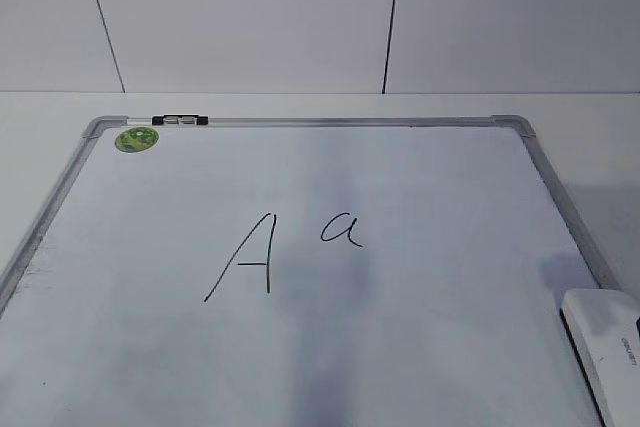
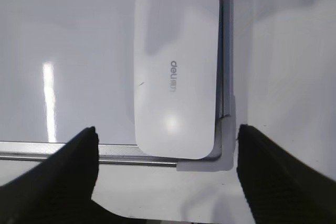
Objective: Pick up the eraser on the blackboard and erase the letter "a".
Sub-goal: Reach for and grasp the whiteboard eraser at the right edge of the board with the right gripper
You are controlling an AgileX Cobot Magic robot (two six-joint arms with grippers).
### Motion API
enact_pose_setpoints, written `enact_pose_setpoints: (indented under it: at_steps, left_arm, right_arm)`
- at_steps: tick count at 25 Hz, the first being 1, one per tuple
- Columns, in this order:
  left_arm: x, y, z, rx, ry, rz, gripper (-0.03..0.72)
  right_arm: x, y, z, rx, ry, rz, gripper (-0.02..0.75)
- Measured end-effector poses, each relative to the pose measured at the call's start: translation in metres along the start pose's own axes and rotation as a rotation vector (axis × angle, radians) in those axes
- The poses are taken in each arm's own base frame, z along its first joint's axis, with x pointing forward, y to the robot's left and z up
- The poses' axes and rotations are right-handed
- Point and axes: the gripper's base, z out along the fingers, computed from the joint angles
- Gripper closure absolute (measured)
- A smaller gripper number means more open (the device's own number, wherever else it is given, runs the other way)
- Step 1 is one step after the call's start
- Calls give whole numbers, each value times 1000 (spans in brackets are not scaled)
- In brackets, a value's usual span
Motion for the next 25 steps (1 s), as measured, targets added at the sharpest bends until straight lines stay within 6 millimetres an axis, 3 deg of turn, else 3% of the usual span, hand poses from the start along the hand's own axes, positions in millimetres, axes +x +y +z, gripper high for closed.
enact_pose_setpoints:
  at_steps: [25]
  left_arm:
    - [0, 0, 0, 17, 1, 5, 449]
  right_arm:
    - [-17, -2, 50, 19, 185, 30, 85]
